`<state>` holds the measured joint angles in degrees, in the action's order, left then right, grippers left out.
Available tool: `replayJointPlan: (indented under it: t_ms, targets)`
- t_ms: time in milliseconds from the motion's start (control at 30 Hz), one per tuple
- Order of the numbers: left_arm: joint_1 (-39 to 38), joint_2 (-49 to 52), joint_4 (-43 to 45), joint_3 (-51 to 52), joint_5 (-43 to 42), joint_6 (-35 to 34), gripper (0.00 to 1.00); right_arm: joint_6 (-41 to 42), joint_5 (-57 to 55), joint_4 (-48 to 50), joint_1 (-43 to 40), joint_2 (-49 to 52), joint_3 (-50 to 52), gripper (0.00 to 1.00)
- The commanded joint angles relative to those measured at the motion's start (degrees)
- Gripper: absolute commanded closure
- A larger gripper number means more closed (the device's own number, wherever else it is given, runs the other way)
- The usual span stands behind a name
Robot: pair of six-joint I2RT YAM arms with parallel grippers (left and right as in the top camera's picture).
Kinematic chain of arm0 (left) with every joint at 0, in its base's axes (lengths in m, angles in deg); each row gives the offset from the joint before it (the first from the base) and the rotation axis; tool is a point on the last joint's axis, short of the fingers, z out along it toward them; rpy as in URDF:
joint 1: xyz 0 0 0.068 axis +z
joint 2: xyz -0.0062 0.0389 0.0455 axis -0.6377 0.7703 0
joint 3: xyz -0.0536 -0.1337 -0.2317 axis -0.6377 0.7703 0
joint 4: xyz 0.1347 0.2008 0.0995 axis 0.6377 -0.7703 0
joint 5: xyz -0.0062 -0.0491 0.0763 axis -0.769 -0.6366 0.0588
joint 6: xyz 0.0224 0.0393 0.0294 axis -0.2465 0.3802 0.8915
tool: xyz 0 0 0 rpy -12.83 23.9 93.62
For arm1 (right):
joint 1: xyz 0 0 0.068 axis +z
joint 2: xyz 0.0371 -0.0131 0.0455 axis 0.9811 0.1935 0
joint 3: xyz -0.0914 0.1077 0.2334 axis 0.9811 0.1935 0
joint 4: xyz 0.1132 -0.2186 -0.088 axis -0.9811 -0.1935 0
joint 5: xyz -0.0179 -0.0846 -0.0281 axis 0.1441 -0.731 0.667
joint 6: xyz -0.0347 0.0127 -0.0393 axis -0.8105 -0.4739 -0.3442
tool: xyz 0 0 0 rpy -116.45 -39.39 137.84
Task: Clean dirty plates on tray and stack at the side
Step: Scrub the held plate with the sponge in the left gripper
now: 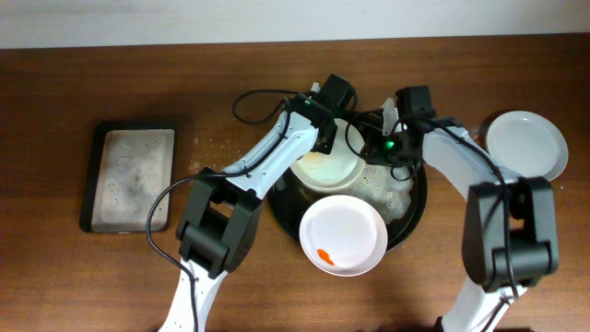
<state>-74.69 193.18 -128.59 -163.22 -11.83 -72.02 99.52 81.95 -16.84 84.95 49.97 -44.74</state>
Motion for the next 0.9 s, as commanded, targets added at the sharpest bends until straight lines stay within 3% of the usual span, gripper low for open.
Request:
replayJointPlan:
  t_ms: [0, 133, 367, 533, 733, 867]
  targets:
    - [0.42, 1.99, -0.11, -0.24, -2.14, -1.2, 1.0, 0.81, 2.64, 1.55, 0.31, 3.45, -0.59, 0.77]
    - [0.42, 2.21, -0.26, -0.22, -2.27, -1.2, 1.0, 0.98, 1.66, 1.27, 0.31, 3.45, -0.59, 0.96]
    - [2.82, 2.32, -0.5, 4.09, 0.96, -1.16, 1.0, 4.24, -2.43, 0.15, 0.24, 3.32, -0.61, 0.96]
    - [3.43, 2.29, -0.94, 4.74, 9.57, -1.18, 1.0, 4.9, -3.56, -0.52, 0.24, 3.21, -0.61, 0.96]
    - [3.43, 2.08, -5.57, -2.56, 6.43, -1.18, 0.98, 4.66, -9.33, -2.4, 0.24, -1.42, -0.76, 0.96]
    - [3.5, 1.42, -6.32, -5.84, -2.34, -1.2, 0.84, 3.5, -14.43, -5.31, 0.24, -3.96, -1.49, 0.96]
